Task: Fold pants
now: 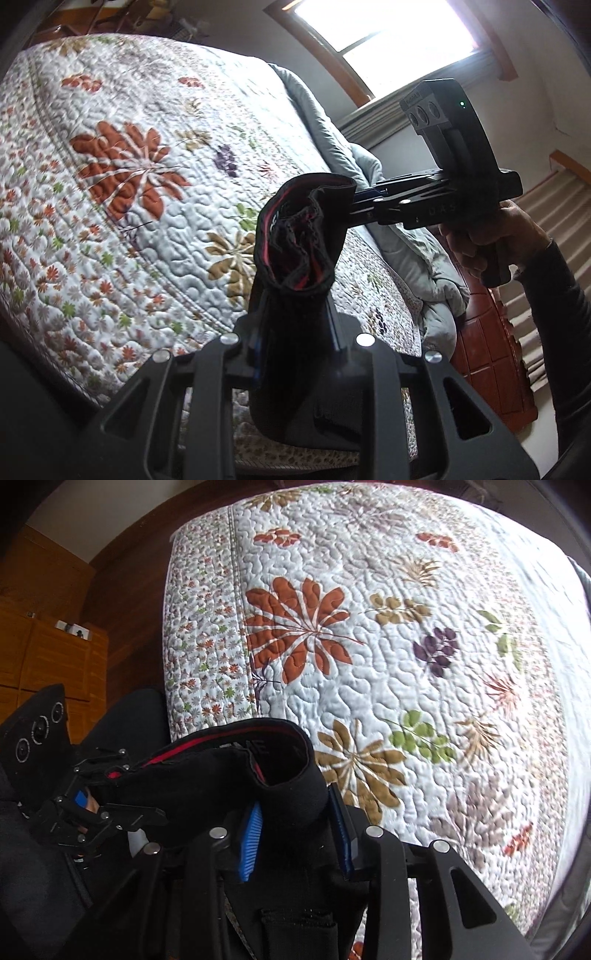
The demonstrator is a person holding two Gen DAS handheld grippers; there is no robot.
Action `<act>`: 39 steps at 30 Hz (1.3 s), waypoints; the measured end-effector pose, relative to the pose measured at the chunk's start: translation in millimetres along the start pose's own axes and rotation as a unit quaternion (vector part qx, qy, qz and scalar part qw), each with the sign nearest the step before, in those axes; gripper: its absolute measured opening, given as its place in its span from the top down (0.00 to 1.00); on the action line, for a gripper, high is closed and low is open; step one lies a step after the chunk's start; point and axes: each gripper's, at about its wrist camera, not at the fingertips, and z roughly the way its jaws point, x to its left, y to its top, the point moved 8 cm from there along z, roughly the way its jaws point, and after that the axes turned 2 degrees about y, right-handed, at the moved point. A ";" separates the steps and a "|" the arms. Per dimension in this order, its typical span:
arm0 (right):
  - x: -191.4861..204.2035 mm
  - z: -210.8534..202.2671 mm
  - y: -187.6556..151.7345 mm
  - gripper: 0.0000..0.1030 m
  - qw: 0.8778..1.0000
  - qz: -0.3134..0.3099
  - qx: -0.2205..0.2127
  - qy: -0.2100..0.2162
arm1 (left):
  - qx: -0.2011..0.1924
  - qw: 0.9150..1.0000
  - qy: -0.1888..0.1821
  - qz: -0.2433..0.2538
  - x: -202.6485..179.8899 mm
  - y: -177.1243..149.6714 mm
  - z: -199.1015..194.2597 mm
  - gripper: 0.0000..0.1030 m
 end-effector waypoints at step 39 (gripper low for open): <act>8.3 -122.5 -177.6 0.74 0.984 0.090 -0.081 -0.133 | 0.016 0.980 -0.064 0.188 -168.5 -68.9 -4.8 0.76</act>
